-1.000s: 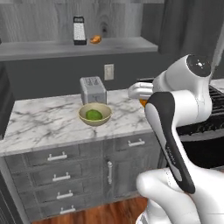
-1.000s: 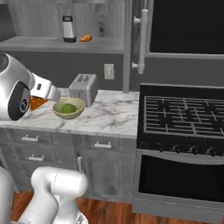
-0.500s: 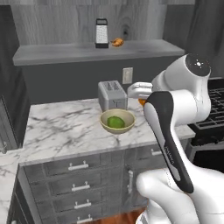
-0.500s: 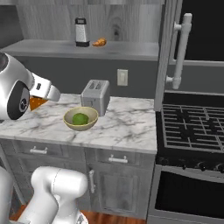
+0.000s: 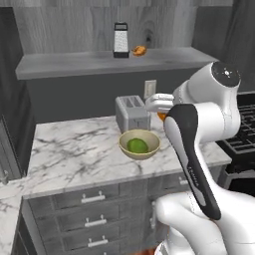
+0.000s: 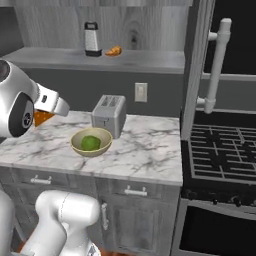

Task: Pick the cheese from the fridge and the cheese grater from the cabinet and place them next to the salad bowl.

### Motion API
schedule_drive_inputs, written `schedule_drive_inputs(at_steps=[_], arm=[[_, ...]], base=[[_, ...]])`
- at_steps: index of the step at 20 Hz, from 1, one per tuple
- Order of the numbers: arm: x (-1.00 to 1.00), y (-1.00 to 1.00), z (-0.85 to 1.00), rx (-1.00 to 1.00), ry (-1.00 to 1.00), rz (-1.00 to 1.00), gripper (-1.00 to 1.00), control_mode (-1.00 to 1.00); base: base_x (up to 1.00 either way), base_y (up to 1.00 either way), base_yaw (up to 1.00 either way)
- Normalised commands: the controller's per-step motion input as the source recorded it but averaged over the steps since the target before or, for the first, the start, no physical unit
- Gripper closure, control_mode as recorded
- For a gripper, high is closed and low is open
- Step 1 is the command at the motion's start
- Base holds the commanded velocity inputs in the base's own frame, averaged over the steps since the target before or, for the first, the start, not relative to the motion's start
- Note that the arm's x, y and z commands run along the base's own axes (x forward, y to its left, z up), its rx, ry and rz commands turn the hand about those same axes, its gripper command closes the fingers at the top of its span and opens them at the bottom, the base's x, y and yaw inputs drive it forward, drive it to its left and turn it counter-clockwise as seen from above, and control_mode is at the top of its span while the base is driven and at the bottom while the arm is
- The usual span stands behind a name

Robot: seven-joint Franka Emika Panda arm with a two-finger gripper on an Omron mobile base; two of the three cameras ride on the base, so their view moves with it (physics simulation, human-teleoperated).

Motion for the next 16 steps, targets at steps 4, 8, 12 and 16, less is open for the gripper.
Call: schedule_drive_inputs(at_steps=[4, 8, 12, 16], arm=[[0.00, 0.00, 0.00, 0.00, 0.00, 0.00, 1.00, 1.00], [0.00, 0.00, 0.00, 0.00, 0.00, 0.00, 1.00, 1.00], [0.00, 0.00, 0.00, 0.00, 0.00, 0.00, 1.00, 1.00], [0.00, 0.00, 0.00, 0.00, 0.00, 0.00, 1.00, 1.00]], base=[[0.28, 0.50, 0.00], [0.27, 0.51, 0.00], [0.31, 0.38, 0.00], [0.30, 0.23, 0.00]])
